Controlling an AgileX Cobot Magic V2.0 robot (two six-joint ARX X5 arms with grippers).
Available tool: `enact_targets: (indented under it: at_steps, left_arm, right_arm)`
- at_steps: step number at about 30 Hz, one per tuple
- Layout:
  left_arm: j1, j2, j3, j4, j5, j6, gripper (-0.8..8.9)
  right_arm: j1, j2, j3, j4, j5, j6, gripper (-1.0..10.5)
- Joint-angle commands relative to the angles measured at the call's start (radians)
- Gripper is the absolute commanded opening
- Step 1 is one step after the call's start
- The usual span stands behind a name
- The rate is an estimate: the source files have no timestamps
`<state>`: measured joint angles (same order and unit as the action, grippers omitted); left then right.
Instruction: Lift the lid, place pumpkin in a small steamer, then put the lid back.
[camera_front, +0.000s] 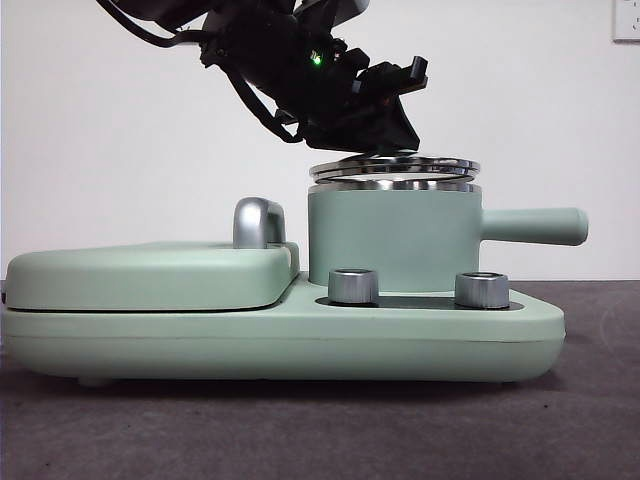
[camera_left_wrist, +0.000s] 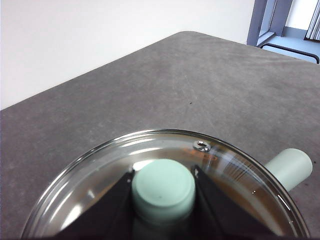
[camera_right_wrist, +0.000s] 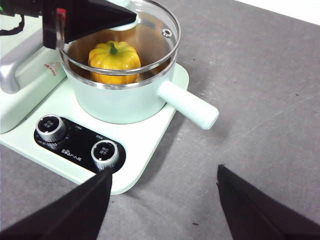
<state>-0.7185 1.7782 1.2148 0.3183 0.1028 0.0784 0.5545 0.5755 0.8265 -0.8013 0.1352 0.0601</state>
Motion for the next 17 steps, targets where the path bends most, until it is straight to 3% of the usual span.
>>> enact_targets:
  at_steps: [1, 17]
  left_arm:
    - [-0.008, -0.01, 0.033, 0.024, -0.002, 0.01, 0.11]
    - [-0.007, 0.015, 0.033, -0.006, 0.005, 0.014, 0.11]
  right_arm:
    - [0.006, 0.005, 0.006, 0.007, 0.005, 0.012, 3.2]
    - [0.006, 0.004, 0.006, 0.007, 0.023, 0.011, 3.2]
